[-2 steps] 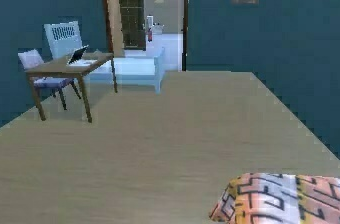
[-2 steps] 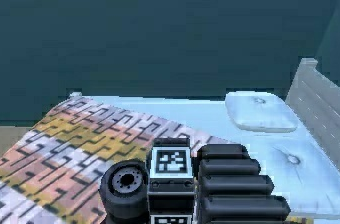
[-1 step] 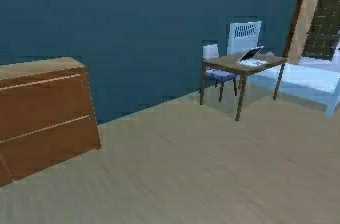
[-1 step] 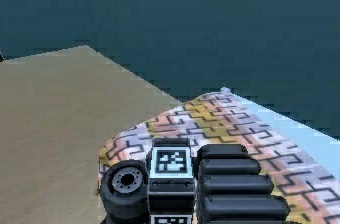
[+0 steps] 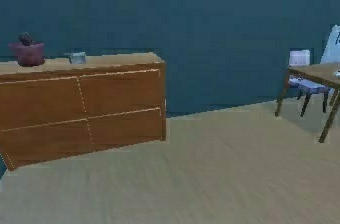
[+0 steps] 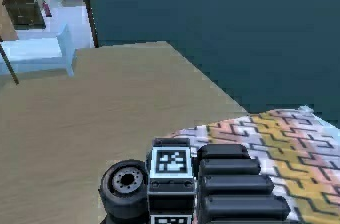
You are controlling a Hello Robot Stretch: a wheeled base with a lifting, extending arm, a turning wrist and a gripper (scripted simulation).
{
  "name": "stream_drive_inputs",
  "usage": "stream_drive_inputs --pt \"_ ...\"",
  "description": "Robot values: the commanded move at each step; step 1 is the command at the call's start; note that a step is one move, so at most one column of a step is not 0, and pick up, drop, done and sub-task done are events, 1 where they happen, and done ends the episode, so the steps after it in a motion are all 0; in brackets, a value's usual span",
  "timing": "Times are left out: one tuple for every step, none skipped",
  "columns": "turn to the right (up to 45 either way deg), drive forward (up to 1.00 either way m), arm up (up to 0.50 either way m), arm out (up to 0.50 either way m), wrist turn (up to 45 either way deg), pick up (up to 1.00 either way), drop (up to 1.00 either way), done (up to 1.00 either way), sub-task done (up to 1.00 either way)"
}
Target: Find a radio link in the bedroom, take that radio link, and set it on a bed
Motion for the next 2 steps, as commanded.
stream_drive_inputs --pt "45.0 0.00 0.00 0.00 0.0 0.00 0.00 0.00 0.00" --pt "45.0 0.00 0.00 0.00 0.0 0.00 0.00 0.00 0.00"
